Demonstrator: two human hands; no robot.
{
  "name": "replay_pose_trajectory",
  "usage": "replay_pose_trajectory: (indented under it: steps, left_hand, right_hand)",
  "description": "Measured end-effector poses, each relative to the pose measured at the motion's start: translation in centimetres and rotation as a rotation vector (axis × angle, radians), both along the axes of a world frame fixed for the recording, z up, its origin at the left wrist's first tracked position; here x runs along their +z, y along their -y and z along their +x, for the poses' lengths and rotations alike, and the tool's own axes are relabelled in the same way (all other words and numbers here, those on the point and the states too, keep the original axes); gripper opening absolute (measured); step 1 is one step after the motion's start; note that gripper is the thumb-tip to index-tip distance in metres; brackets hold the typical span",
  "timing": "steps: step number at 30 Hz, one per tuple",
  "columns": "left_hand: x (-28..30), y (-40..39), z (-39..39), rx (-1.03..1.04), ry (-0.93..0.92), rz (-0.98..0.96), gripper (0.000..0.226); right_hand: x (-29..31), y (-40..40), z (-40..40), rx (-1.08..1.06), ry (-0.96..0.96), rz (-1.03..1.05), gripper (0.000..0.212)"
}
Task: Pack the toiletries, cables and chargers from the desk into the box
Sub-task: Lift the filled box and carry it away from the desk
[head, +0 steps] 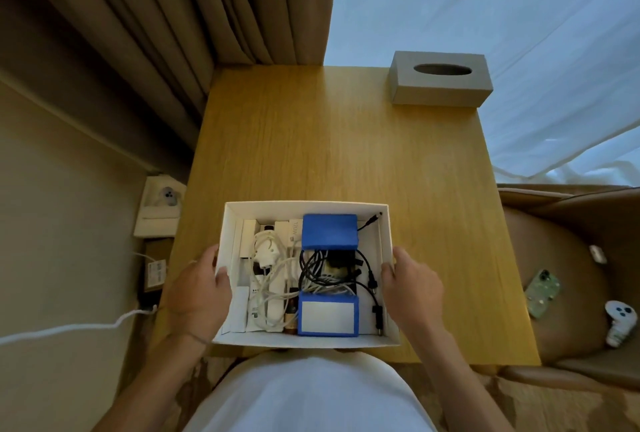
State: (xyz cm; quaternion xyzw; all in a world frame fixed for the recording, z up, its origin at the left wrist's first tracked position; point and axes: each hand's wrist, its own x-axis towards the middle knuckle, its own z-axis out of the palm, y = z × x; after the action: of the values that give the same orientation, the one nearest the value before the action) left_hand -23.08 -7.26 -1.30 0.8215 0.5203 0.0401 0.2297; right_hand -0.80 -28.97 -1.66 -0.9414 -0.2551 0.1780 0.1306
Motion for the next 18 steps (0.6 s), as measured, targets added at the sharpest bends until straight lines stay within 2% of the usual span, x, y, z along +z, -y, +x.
replay_pose_trajectory:
  steps: [7, 12, 18]
  left_hand:
    - [1.1, -1.2, 2.0, -0.022, 0.068, 0.046, 0.042]
    - [2.0, -2.9, 3.7, -0.096, 0.125, 0.054, 0.043]
    - [2.0, -4.7, 5.3, -0.222, 0.257, -0.066, 0.045]
  right_hand:
    - [-0.1, -0.6, 0.5, -0.083, 0.010, 0.076, 0.022]
    - [1.2, -1.1, 1.2, -0.154, 0.014, 0.095, 0.018]
    - [3.1, -0.4, 0.5, -0.290, 0.088, 0.116, 0.012]
